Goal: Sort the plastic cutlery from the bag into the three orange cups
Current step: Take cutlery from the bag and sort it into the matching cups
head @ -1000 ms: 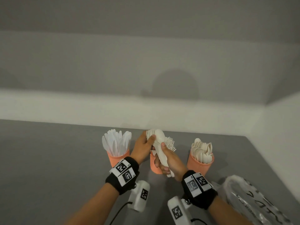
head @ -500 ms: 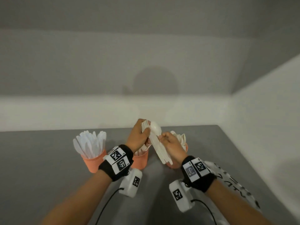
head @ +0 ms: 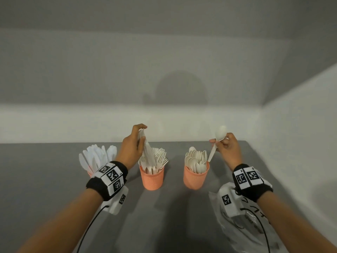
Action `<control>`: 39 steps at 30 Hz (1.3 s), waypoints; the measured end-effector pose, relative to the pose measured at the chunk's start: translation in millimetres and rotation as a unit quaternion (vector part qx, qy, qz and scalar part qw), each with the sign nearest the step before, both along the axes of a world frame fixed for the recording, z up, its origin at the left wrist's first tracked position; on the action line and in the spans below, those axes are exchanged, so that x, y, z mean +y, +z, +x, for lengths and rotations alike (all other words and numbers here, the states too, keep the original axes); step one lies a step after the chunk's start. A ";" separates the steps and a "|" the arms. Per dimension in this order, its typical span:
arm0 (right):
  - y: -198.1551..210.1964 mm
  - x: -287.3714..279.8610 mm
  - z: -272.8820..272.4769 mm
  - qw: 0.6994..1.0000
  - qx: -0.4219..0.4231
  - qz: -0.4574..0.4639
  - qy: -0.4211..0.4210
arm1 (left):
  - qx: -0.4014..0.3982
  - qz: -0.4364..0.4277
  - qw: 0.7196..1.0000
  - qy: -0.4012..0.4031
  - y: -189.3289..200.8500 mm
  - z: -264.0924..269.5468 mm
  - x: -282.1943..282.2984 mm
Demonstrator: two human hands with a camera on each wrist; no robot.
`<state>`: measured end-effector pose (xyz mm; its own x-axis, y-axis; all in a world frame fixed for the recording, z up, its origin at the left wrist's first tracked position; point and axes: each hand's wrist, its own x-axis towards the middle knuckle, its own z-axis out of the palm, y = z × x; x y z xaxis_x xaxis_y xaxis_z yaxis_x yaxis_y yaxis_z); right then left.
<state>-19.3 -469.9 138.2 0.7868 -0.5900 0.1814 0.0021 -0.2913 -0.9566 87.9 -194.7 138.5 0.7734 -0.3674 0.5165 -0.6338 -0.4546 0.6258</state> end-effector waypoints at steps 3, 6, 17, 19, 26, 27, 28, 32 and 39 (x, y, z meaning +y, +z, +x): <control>-13.4 -8.0 1.8 1.000 0.011 0.011 -0.008 | -0.003 0.006 1.000 0.001 -9.0 0.3 2.2; -19.6 -6.6 4.1 0.999 0.028 0.005 -0.014 | -0.013 0.021 1.000 0.004 -12.9 -0.1 -2.1; -48.7 15.5 -3.3 0.989 0.141 -0.049 -0.010 | 0.010 0.101 0.995 -0.013 -40.0 -14.2 -20.6; -47.2 19.1 -3.4 0.989 0.127 -0.074 -0.011 | 0.008 0.133 0.991 -0.007 -46.2 -16.2 -23.4; -40.0 29.7 4.0 0.965 0.112 -0.235 0.013 | -0.135 0.179 0.974 0.014 -46.7 -17.3 -31.0; -38.9 30.2 6.2 0.958 0.121 -0.259 0.019 | -0.148 0.194 0.970 0.018 -45.8 -15.9 -31.5; -40.4 29.8 8.0 0.949 0.139 -0.282 0.021 | -0.149 0.213 0.965 0.027 -45.2 -15.9 -31.7; -54.8 30.6 10.4 0.905 0.245 -0.347 0.027 | -0.115 0.295 0.949 0.003 -61.3 -12.4 -28.9; -53.2 36.6 27.9 0.883 0.249 -0.397 0.024 | -0.063 0.320 0.943 0.068 -71.6 -4.1 -39.0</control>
<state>8.6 -433.3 85.0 0.9062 -0.3966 0.1466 -0.3312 -0.8813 -0.3372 83.8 -233.7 66.9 0.7839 -0.5360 0.3135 -0.5926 -0.7965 0.1201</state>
